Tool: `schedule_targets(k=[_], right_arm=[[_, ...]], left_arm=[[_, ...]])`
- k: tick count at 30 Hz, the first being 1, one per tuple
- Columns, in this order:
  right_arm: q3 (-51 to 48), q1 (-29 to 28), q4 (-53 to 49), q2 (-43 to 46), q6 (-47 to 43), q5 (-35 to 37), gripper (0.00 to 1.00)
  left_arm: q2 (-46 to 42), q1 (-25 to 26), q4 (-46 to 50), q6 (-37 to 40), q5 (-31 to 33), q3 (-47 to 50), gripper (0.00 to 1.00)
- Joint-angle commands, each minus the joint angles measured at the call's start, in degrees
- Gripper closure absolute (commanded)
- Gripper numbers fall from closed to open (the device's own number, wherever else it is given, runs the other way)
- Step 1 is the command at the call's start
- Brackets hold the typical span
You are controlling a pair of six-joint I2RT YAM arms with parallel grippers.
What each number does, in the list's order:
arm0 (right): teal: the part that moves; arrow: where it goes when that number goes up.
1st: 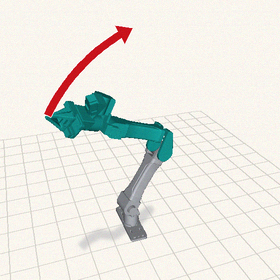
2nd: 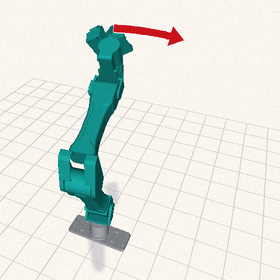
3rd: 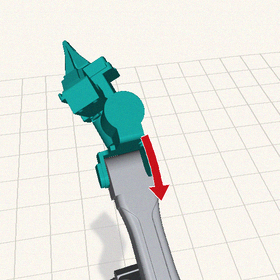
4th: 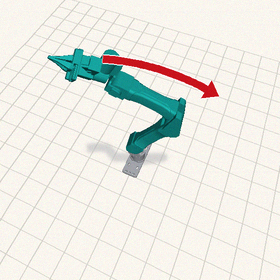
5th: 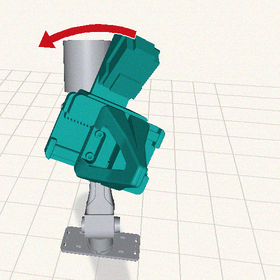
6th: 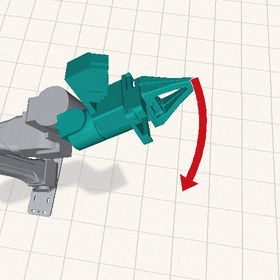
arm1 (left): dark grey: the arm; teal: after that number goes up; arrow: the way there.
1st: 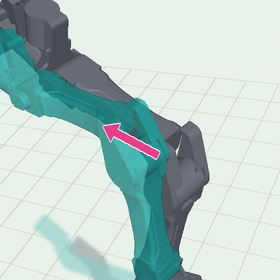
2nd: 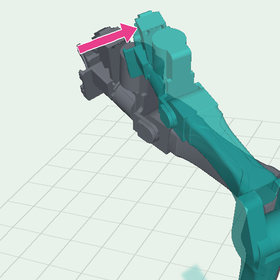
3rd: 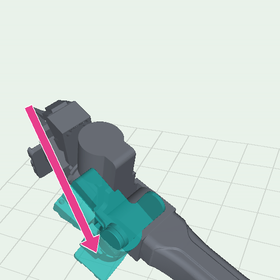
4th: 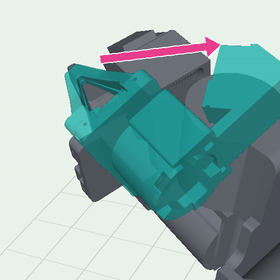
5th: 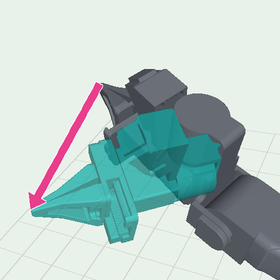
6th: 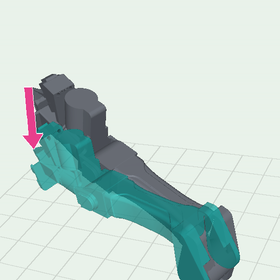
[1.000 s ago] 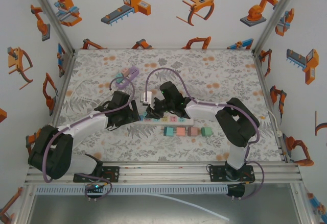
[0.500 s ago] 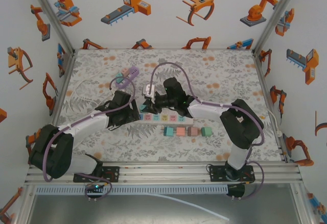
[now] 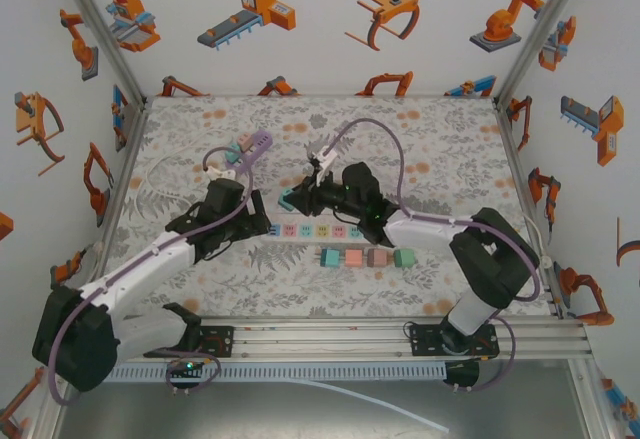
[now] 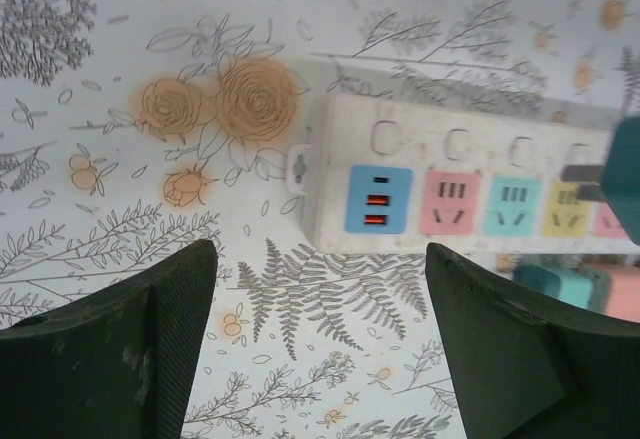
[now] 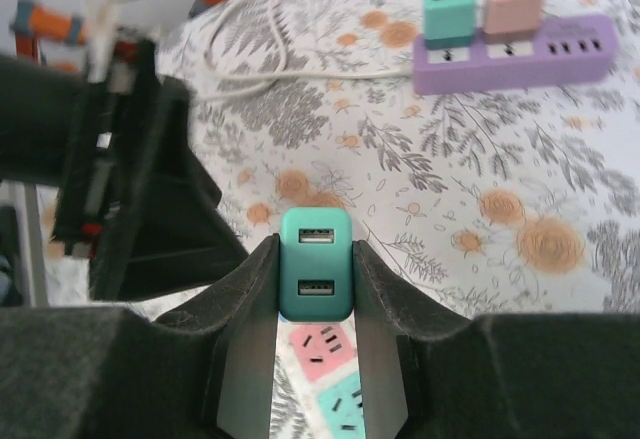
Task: Pull the plug off the socket
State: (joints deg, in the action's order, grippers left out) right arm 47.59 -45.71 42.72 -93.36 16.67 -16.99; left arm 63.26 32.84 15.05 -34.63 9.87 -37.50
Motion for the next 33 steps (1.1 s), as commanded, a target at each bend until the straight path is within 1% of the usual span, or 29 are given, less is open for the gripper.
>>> schedule_targets(k=[1, 6, 7, 10, 11, 13, 14, 15, 17, 19, 23, 26, 30, 33], right_arm=[[-3.2, -1.9, 7.5, 3.7, 17.7, 15.7, 0.94], [-8.6, -9.1, 6.4, 8.0, 20.6, 30.1, 0.93], [-9.6, -10.8, 5.4, 8.9, 20.8, 33.6, 0.93], [-12.0, -15.2, 3.3, 10.6, 22.0, 40.0, 0.93], [-12.3, -16.7, 2.5, 10.9, 22.7, 41.8, 0.93], [-12.8, -20.1, 0.7, 10.8, 25.1, 46.1, 0.93], [-12.7, -21.5, -0.2, 10.5, 26.3, 47.9, 0.93], [-12.5, -23.4, -1.3, 10.0, 27.6, 50.2, 0.92], [-11.8, -26.1, -3.1, 8.8, 29.8, 54.0, 0.92], [-10.7, -27.7, -5.0, 6.9, 33.5, 57.6, 0.91], [-7.4, -28.1, -13.6, 3.1, 43.7, 61.3, 0.89], [-5.3, -28.2, -16.9, 0.8, 44.6, 62.7, 0.88], [-4.6, -28.3, -17.1, -1.9, 45.9, 64.4, 0.88], [-4.2, -28.3, -17.0, -4.1, 46.7, 64.1, 0.86]], left_arm=[[-5.0, 1.0, 2.5, 5.5, -0.5, -1.1, 0.19], [-14.7, 2.5, 6.8, 14.0, -3.3, -2.7, 0.15], [-16.8, 2.6, 7.4, 16.2, -4.6, -3.0, 0.14], [-22.2, 2.7, 8.3, 22.3, -9.2, -3.9, 0.1], [-23.4, 2.7, 8.1, 23.3, -10.6, -4.1, 0.1], [-25.6, 2.7, 7.6, 26.3, -15.4, -4.8, 0.04], [-26.3, 2.7, 7.9, 27.8, -16.6, -5.4, 0.02], [-26.9, 2.8, 8.5, 28.8, -16.7, -6.3, 0.0], [-27.5, 2.7, 10.4, 31.1, -16.0, -7.9, 0.03], [-27.8, 2.7, 12.5, 33.9, -16.2, -9.5, 0.03], [-27.4, 2.7, 17.5, 39.2, -20.6, -11.2, 0.03], [-26.9, 2.7, 21.7, 42.9, -24.6, -11.9, 0.03], [-27.5, 2.8, 22.8, 43.3, -22.5, -10.9, 0.03], [-28.2, 2.8, 22.7, 42.9, -21.4, -10.2, 0.03]])
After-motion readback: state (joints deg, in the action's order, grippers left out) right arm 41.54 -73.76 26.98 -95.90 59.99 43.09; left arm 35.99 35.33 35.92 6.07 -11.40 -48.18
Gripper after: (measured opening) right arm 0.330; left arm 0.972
